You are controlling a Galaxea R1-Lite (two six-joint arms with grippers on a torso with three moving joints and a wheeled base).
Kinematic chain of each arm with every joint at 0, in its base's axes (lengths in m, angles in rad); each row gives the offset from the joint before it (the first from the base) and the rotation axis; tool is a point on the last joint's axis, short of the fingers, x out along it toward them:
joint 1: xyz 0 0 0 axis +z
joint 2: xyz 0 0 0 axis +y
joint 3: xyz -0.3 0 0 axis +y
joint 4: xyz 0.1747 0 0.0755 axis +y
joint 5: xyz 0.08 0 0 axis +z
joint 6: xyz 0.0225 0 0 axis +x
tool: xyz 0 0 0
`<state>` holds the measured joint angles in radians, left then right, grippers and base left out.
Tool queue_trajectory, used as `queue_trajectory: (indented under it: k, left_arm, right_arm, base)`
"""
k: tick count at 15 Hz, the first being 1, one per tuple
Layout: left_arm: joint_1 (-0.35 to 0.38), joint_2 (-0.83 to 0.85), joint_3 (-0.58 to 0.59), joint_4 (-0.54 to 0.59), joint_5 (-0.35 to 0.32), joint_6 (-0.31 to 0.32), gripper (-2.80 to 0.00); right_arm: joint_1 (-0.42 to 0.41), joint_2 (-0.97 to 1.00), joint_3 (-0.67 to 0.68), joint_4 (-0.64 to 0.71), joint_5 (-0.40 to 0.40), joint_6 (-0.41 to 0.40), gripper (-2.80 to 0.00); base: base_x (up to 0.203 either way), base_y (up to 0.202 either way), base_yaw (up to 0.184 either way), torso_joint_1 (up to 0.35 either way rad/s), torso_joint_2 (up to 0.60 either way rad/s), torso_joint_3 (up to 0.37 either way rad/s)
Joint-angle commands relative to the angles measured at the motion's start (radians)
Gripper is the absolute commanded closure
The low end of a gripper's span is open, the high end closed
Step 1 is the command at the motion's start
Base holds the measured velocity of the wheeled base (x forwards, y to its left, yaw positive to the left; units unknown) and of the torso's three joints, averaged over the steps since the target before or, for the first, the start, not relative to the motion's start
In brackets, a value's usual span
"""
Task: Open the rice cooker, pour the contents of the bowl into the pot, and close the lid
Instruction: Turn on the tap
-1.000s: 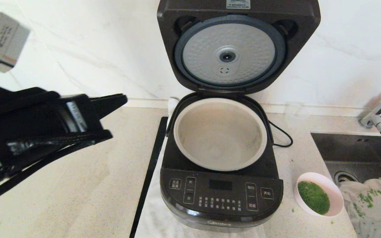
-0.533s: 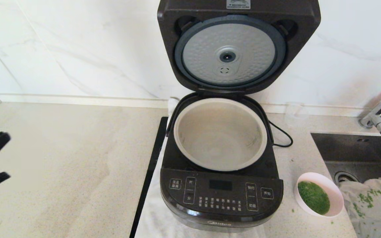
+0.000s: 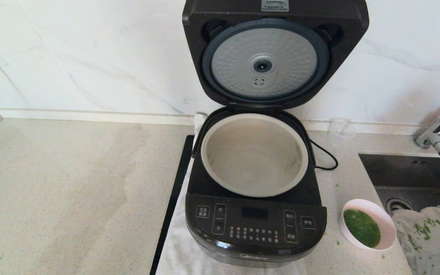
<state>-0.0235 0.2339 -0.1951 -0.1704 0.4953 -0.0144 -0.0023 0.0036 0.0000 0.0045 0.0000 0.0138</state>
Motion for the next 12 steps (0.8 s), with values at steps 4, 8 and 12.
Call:
queue_trajectory:
  k: [4,8,12]
  left_arm:
    - [0.025,-0.225,0.170,0.188,-0.519,0.128,0.00]
    - [0.024,-0.235,0.194,0.180,-0.544,0.108,0.00]
    - [0.025,-0.235,0.194,0.180,-0.543,0.108,0.00]
  right_arm:
    - [0.000,-0.001,0.000,0.000,0.000,0.000,0.00]
    - [-0.001,-0.002,0.001,0.000,-0.001,-0.001,0.00]
    - [-0.001,-0.003,0.001,0.002,-0.002,-0.002,0.00]
  base:
    - [0.000,0.000,0.000,0.000,0.00,0.000]
    - [0.000,0.000,0.000,0.000,0.00,0.000]
    - [0.000,0.000,0.000,0.000,0.00,0.000]
